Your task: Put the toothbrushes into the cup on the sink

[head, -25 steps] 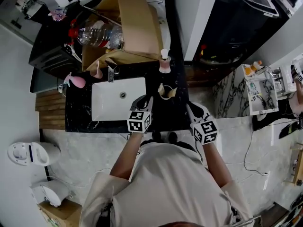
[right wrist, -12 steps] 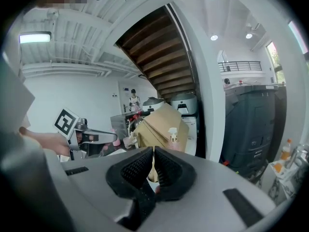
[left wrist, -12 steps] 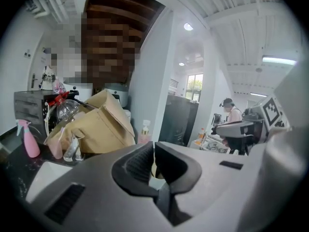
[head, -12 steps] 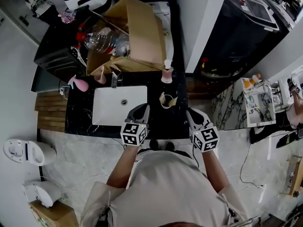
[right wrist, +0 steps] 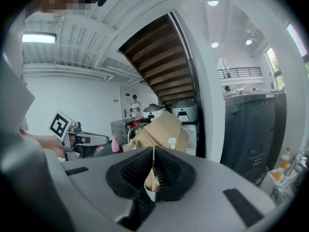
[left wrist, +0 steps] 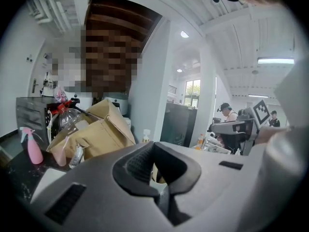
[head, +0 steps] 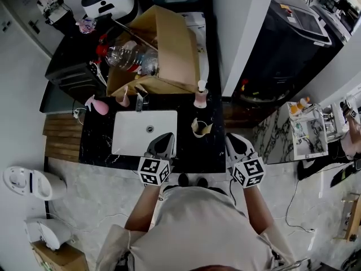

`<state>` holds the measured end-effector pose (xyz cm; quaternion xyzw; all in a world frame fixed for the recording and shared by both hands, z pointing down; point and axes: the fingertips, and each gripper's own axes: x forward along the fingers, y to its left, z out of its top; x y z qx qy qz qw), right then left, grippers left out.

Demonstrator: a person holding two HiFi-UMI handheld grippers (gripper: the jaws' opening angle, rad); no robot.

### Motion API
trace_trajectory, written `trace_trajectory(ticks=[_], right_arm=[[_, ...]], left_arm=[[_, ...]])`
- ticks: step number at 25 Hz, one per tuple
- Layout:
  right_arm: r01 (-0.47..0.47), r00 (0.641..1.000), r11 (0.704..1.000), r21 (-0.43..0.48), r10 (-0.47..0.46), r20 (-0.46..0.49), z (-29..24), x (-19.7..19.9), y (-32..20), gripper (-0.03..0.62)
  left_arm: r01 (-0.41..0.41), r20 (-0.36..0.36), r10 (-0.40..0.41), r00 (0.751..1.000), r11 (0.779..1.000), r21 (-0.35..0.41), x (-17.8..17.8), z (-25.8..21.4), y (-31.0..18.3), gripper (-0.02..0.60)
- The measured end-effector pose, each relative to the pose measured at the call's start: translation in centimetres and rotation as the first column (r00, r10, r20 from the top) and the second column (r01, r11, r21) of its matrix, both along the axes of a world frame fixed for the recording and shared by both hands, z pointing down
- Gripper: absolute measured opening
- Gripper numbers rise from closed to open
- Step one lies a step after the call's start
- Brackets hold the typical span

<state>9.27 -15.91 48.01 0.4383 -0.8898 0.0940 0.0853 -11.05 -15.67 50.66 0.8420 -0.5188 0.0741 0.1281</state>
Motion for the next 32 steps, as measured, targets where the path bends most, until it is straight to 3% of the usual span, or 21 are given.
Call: trace_trajectory(ticks=[10, 32], right_arm=[[-0.007, 1.000, 0.997, 0.078, 0.007, -0.006, -1.8, 0.4, -0.1, 0.034], [-0.017, 1.000, 0.994, 0.111, 0.015, 0.020, -2.8, -0.5, 0.0, 0.032]], left_arm=[[0.005, -0.014, -0.004, 1.000, 0.997, 0.073, -0.9, -2.4, -0.4, 0.008], [0.012, -0.035, -0.010, 0.999, 0.999, 0.050, -1.3, -1.4, -0.9, 0.008]])
